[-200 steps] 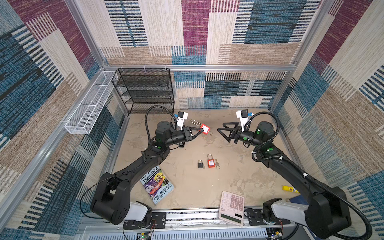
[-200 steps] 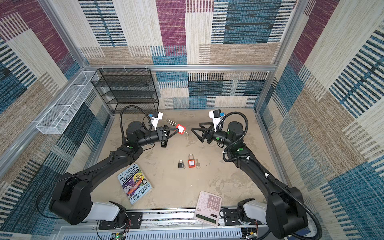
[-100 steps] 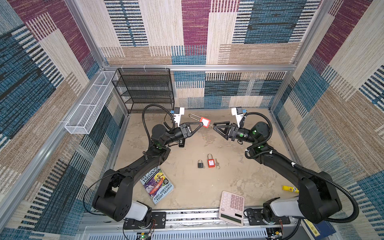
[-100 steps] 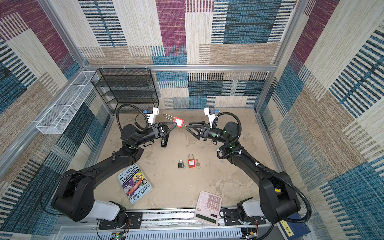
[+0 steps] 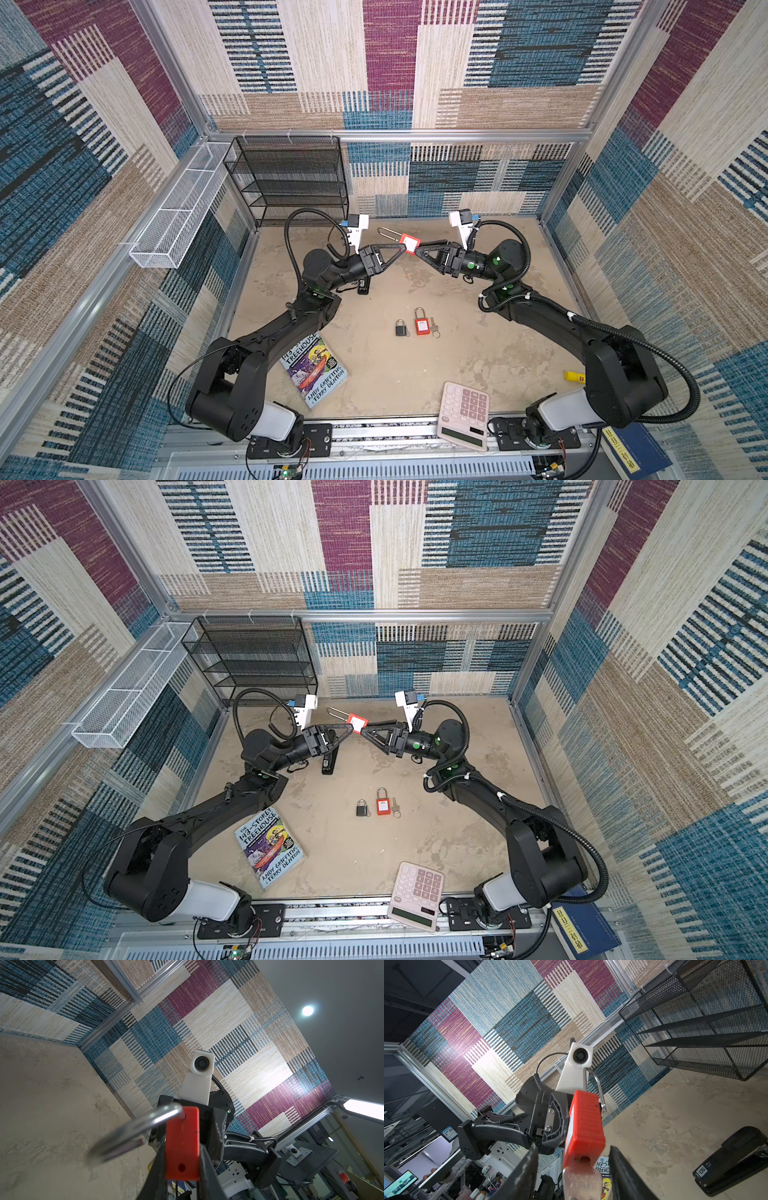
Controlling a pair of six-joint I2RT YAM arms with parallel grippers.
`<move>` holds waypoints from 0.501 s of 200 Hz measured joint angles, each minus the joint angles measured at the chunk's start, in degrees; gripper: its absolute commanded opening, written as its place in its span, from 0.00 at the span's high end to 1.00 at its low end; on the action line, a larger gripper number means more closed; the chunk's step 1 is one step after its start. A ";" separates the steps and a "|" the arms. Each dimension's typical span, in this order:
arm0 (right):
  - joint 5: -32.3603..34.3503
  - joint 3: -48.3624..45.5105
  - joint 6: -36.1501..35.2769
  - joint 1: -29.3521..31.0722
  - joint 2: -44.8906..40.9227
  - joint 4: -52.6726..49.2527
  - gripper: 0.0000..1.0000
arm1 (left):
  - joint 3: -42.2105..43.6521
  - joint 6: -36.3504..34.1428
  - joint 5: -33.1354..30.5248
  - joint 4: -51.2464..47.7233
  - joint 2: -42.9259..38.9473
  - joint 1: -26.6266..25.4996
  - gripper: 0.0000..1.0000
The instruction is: Lock with the key
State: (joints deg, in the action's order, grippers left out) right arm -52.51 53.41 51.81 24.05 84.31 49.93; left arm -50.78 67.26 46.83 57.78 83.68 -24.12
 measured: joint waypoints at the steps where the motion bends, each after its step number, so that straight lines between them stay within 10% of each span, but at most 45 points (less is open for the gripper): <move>1: 0.00 0.02 0.00 -0.02 0.00 0.00 0.51 | 0.00 0.00 0.00 0.02 0.00 0.00 1.00; 100: -0.92 1.86 3.98 0.46 2.56 0.79 0.81 | -0.22 -0.66 0.07 0.52 0.17 0.13 1.00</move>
State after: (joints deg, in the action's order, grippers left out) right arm -53.43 55.27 55.79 24.51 86.87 50.72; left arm -51.00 66.61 46.89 58.30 83.85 -23.99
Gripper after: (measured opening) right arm 0.241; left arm 0.188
